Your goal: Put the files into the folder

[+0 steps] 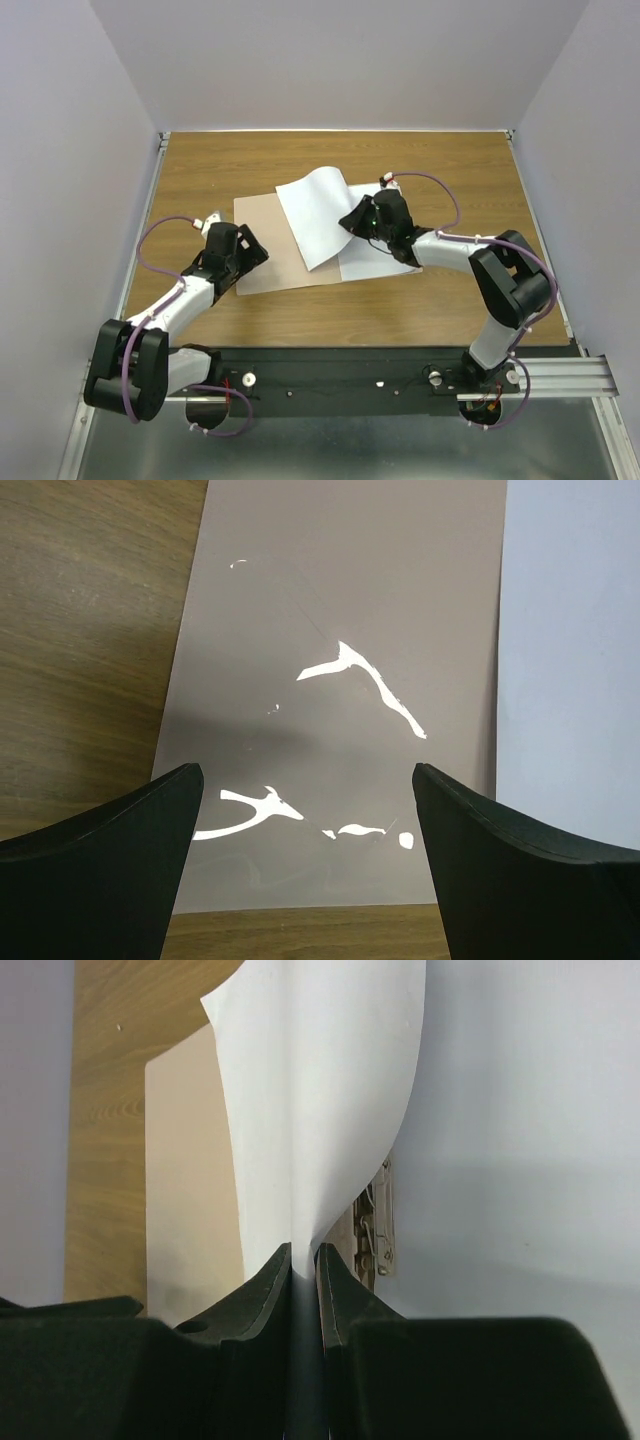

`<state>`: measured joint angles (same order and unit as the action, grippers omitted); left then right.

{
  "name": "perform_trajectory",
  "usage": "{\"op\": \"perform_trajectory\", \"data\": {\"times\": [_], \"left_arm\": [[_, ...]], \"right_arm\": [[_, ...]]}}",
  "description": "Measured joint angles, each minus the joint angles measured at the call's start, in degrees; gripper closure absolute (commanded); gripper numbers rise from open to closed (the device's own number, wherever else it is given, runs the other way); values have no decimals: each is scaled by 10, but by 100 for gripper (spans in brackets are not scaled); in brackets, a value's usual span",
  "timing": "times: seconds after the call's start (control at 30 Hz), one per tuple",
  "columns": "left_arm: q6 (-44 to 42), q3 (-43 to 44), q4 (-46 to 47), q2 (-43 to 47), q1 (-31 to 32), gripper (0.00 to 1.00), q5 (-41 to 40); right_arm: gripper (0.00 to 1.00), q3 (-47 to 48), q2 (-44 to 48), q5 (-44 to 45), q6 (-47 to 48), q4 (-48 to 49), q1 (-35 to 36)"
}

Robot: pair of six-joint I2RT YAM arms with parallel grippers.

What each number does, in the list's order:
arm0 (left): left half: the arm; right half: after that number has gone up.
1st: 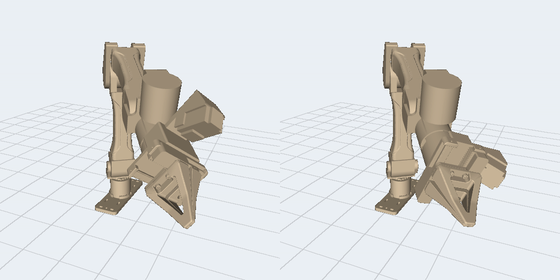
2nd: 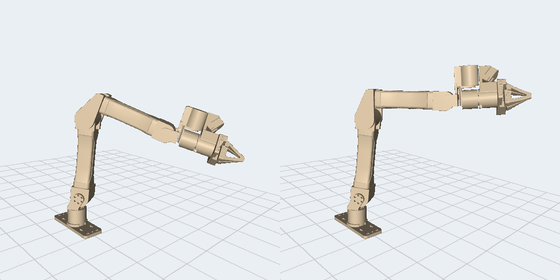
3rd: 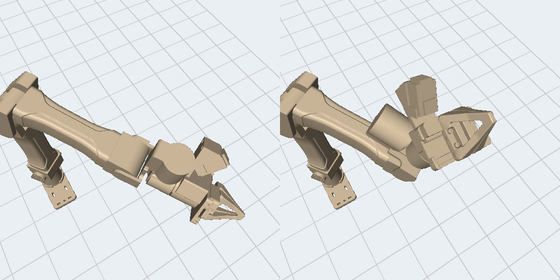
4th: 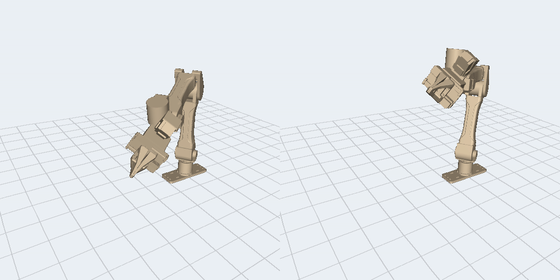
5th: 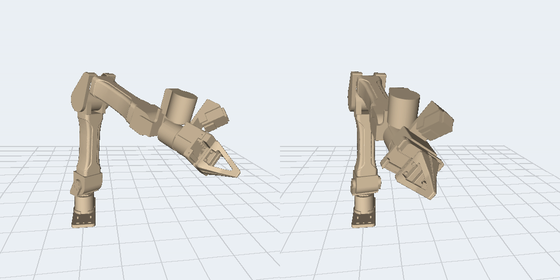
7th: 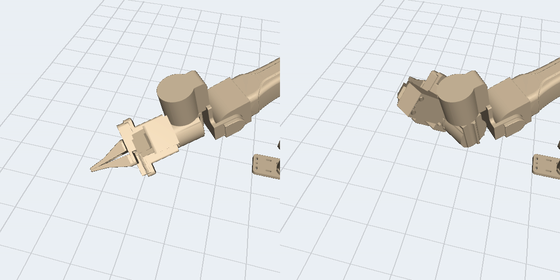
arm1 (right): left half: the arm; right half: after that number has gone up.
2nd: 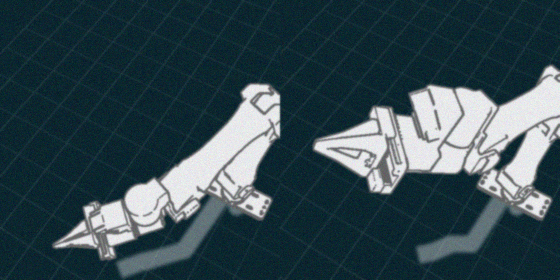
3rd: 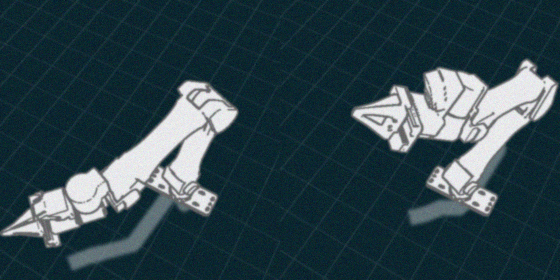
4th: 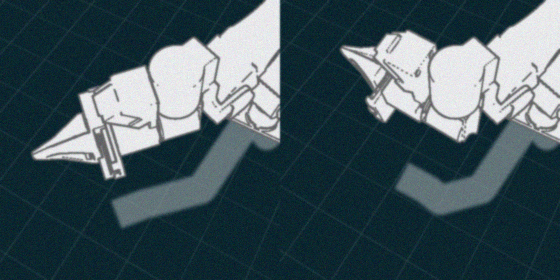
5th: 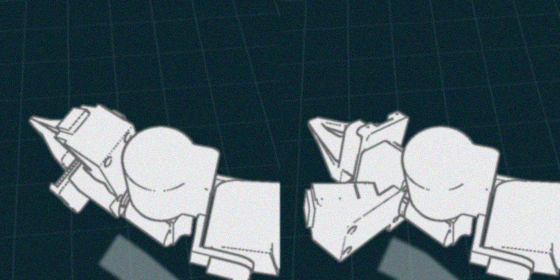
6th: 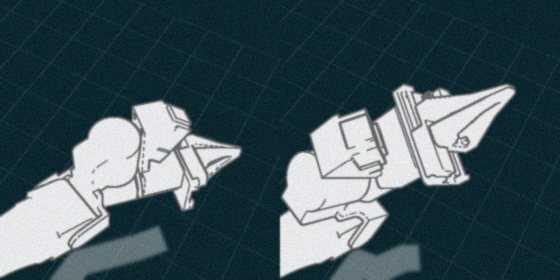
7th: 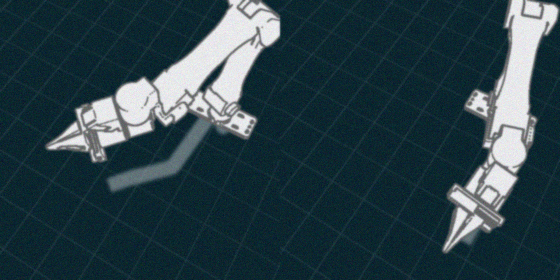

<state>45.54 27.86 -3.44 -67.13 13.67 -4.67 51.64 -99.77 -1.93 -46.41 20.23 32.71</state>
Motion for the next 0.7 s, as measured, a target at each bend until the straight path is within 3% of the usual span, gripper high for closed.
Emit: {"op": "perform_trajectory", "data": {"times": [0.3, 0.7], "left_arm": [[2, -16, -6, -2, -6, 5, -3], [3, -17, 0, -9, -6, 5, -5]], "right_arm": [[76, -17, -16, 95, 28, 59, 25], [75, -59, -23, 107, 117, 125, 48]]}}
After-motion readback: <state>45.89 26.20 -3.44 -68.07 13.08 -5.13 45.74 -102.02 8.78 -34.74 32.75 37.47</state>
